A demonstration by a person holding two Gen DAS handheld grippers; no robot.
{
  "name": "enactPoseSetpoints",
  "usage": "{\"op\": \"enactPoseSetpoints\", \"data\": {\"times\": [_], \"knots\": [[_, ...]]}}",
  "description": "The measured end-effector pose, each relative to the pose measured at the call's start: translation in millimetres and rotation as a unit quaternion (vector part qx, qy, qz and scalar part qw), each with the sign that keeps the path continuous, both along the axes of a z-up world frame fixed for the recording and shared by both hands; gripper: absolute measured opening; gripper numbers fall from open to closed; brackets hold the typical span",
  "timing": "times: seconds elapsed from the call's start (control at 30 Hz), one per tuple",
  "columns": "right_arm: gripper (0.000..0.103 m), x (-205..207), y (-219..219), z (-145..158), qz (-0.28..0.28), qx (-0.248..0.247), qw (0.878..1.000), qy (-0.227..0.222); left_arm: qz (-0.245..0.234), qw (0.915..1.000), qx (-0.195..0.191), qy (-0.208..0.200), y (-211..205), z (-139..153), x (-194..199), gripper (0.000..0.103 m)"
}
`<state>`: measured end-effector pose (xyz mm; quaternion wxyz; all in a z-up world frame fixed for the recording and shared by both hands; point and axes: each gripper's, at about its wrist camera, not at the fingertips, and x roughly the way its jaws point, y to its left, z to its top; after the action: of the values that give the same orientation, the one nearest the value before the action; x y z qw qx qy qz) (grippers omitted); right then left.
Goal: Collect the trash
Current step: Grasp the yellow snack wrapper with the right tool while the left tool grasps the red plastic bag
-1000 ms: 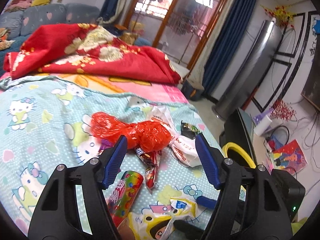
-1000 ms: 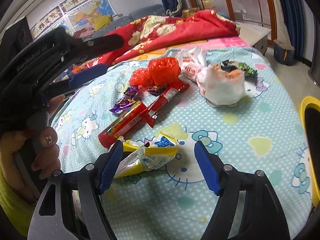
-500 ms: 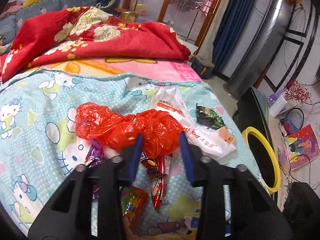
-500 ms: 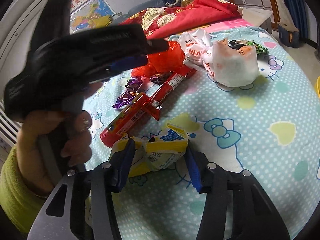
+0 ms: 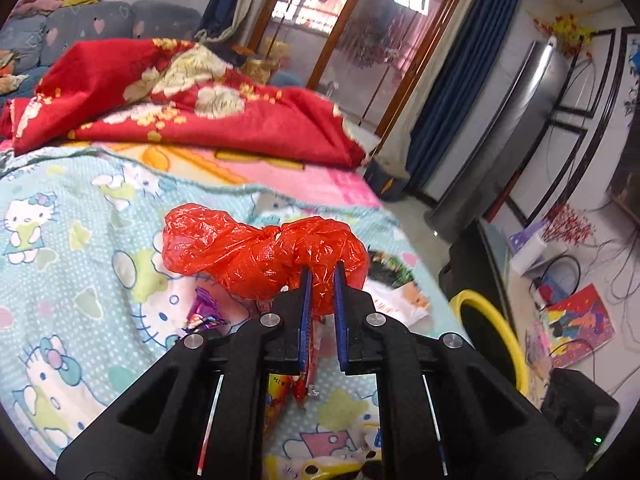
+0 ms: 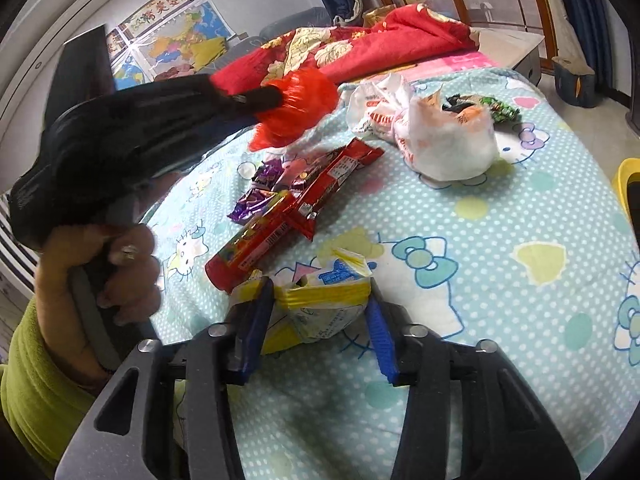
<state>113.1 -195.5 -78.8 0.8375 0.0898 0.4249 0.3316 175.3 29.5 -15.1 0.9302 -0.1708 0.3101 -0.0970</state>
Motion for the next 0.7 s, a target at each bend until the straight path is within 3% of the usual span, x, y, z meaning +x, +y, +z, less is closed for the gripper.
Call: {"op": "enactPoseSetpoints", "data": {"times": [0.33,0.7], "knots": [[0.035,-6.9,-8.0,12.3,-0.006,-0.013,0.999,-0.033,0.003,0.9987,-0.024,-0.044,10.1,28.3,-26.0,0.006],[0.035,2.4,-42.6,29.6,-0.052,-0.002,0.997,-0.048,-0.026,0.9977,-0.029,-0.056,-5.7,37.4,-34.1,0.006]]}}
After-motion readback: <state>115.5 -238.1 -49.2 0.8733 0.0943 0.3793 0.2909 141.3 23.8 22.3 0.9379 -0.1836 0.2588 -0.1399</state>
